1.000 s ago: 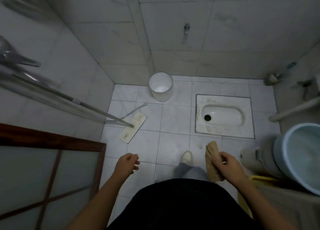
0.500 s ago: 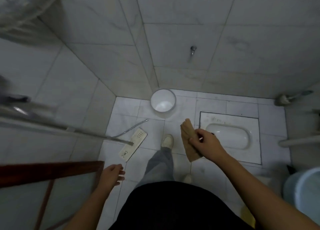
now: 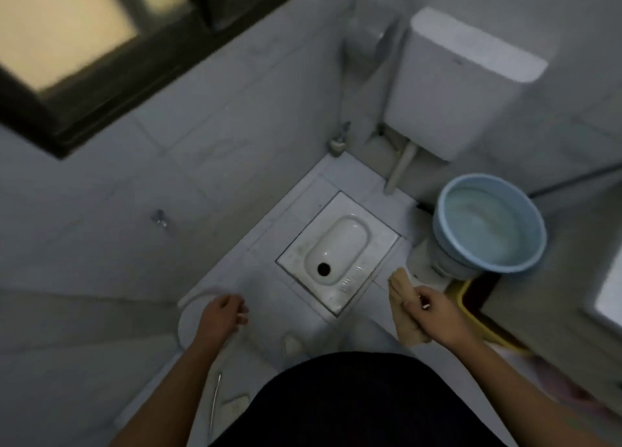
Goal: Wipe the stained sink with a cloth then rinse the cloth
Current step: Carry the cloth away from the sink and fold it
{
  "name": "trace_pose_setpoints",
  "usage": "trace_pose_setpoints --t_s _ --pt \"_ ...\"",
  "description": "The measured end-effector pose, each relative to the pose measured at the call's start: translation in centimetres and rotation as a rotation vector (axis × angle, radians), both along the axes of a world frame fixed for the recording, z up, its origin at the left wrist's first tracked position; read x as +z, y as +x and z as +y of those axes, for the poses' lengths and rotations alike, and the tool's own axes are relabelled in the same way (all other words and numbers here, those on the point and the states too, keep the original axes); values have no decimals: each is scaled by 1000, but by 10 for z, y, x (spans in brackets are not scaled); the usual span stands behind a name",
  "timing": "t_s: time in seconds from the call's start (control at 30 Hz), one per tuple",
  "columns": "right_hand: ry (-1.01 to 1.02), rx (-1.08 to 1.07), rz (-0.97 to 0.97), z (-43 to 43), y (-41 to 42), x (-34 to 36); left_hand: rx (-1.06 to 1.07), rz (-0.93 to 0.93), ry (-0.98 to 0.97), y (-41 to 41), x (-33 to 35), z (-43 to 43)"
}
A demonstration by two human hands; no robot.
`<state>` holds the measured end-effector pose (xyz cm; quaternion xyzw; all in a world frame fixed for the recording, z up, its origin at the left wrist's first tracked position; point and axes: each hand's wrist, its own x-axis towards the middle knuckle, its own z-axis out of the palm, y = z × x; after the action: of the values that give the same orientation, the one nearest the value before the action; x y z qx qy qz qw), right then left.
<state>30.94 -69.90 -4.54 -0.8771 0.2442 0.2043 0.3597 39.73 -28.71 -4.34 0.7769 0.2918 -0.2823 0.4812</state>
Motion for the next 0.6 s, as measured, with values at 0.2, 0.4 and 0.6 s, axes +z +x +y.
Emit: trace_pose_setpoints --t_s 0.2,0.4,0.6 --pt "29 -292 38 -35 -21 -25 -331 -31 33 113 10 -57" --pt "124 -281 16 -48 60 -39 -426 51 130 158 1 -82" --pt "210 -134 -75 -60 176 -22 -313 67 169 198 11 -84"
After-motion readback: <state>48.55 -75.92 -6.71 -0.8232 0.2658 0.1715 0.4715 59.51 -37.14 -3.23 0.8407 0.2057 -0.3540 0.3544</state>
